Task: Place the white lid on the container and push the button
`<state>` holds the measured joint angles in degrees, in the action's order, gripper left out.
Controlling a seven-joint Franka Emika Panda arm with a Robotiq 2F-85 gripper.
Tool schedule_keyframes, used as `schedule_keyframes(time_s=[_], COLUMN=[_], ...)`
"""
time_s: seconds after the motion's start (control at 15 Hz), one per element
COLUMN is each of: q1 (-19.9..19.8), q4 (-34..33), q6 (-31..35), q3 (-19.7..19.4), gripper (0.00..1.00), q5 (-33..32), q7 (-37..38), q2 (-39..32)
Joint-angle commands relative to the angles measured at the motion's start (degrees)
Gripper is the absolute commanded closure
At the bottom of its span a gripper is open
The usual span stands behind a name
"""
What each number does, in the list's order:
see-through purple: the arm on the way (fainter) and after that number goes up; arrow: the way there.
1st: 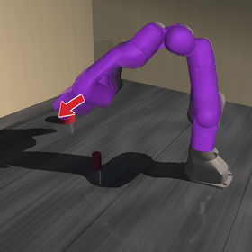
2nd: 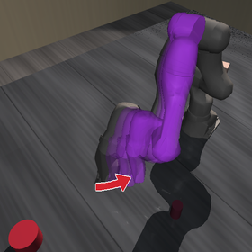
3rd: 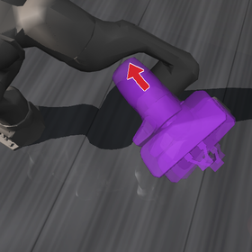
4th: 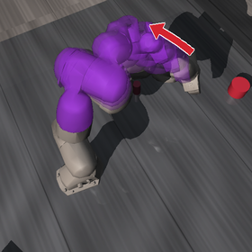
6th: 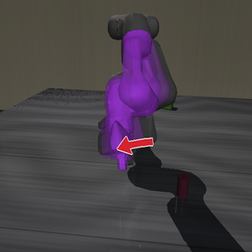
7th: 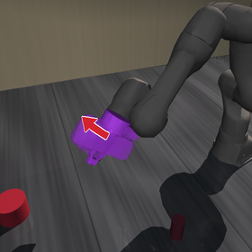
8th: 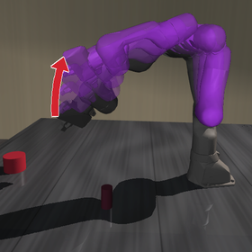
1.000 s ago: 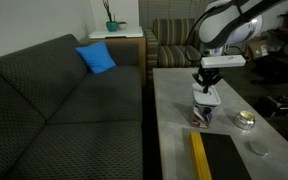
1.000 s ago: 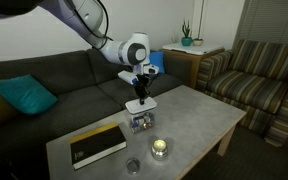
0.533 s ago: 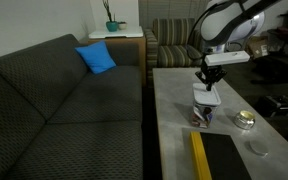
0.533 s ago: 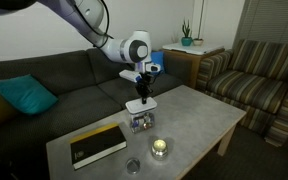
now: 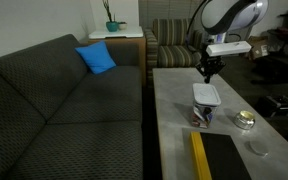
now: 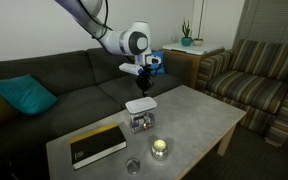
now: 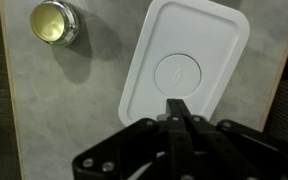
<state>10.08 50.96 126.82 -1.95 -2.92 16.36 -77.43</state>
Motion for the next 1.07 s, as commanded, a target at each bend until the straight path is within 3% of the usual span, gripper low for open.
schedule_keyframes(time_s=[0.0, 0.13, 0.27, 1.0], q1=[-0.52, -0.53, -0.52, 0.06], q4=[8.78, 11.23, 13.53, 26.44], q6=[3.28, 4.49, 5.88, 17.72], q3=[0.77, 0.74, 0.7, 0.03], gripper=[1.0, 1.0, 0.73, 0.0], q5=[0.16, 0.13, 0.07, -0.36], q7=[-1.82, -1.85, -1.87, -3.74], q2=[5.94, 7.58, 8.93, 14.97])
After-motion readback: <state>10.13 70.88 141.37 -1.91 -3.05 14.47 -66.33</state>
